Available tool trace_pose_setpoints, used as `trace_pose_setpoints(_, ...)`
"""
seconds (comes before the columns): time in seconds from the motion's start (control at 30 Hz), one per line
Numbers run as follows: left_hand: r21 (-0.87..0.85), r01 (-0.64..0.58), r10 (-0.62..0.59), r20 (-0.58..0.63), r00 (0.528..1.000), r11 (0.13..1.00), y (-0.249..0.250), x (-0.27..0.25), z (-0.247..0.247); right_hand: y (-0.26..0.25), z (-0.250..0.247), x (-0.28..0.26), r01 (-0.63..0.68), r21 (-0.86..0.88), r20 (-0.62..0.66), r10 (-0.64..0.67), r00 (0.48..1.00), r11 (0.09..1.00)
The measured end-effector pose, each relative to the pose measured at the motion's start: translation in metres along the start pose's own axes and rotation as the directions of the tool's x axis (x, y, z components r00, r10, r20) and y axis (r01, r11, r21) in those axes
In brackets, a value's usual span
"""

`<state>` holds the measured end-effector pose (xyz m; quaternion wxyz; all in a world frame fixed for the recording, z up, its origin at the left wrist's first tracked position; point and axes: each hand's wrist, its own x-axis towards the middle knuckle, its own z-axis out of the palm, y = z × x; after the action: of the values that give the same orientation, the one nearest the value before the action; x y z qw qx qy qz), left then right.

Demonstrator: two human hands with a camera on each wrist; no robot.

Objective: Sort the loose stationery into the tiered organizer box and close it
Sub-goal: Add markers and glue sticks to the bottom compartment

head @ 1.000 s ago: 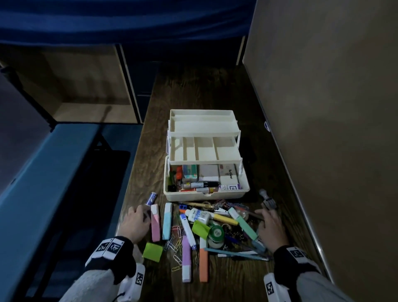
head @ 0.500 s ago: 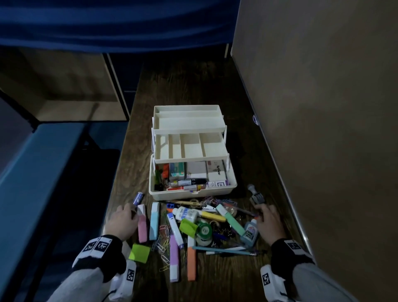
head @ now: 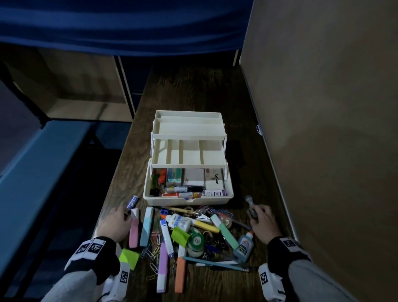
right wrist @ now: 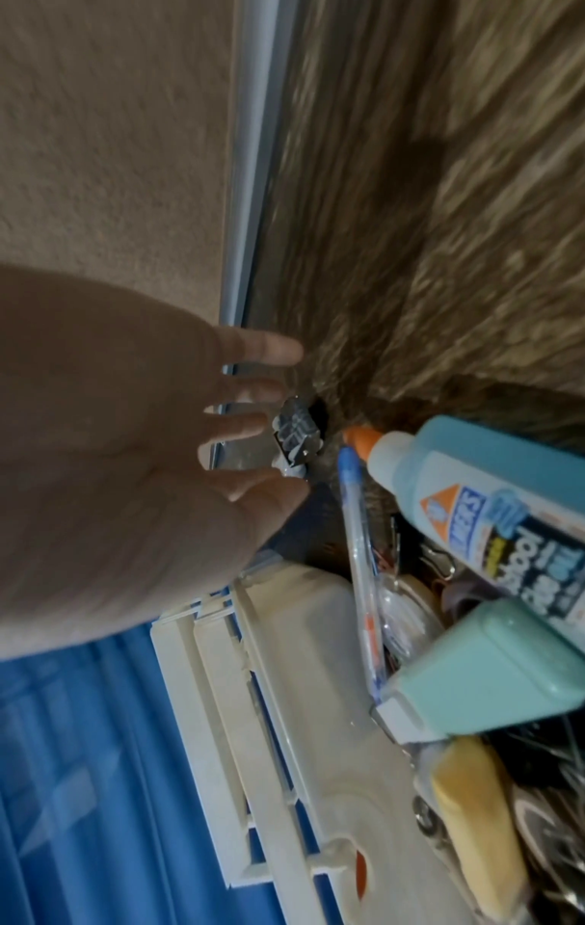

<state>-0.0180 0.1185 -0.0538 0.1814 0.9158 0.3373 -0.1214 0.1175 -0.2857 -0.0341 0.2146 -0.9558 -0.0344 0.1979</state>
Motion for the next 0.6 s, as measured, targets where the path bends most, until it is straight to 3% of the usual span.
trace_pose_setpoints(0.1, 0.0, -0.001, 0.001, 0.01, 1.0, 1.0, 0.0, 0.004, -0.005, -0.003, 0.002, 0.004, -0.012, -0.02, 0.053, 0.013, 0.998, 1.0)
trace_pose_setpoints(0.6, -0.157, -0.071, 0.09, 0.117, 0.989, 0.985, 0.007, 0.002, 0.011, 0.014, 0.016, -0.007, -0.064, 0.045, 0.008, 0.064, 0.998, 0.997)
